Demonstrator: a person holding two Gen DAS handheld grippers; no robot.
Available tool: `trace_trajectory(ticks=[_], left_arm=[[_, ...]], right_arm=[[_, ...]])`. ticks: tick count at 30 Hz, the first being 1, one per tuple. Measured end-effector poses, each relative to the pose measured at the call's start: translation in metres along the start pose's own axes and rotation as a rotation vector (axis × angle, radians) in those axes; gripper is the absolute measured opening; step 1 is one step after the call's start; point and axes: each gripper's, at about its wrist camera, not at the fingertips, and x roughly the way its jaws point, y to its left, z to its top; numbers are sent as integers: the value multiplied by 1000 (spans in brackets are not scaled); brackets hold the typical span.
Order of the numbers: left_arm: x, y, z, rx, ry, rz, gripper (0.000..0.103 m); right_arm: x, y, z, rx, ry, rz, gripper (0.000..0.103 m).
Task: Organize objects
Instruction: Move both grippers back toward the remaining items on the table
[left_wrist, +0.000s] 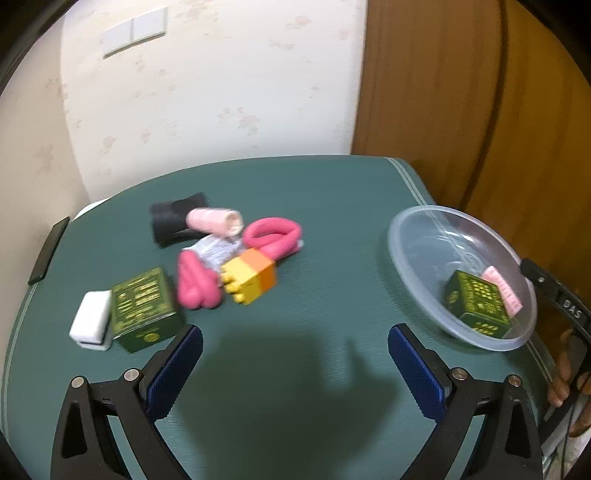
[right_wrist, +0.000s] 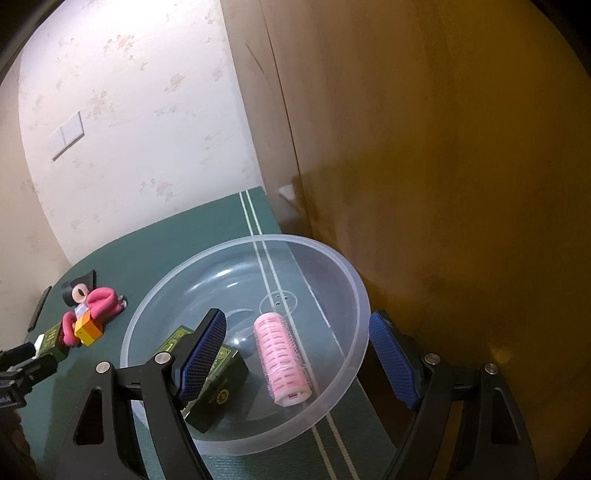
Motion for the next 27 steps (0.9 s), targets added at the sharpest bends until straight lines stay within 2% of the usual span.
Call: trace_trajectory(ticks=[7, 12, 22, 27], left_arm=[[2, 38, -6, -66, 5, 40, 102], [3, 65, -10, -116, 10, 68, 102], [3, 109, -17, -191, 16, 120, 102], [3, 126, -21, -218, 21, 140, 102]], right_arm=[[-6, 6, -3, -3, -27, -48, 81], [-10, 24, -7, -37, -55, -93, 81], [-8, 88, -24, -171, -68, -48, 81], [-7, 125, -33, -278, -73, -9, 81]])
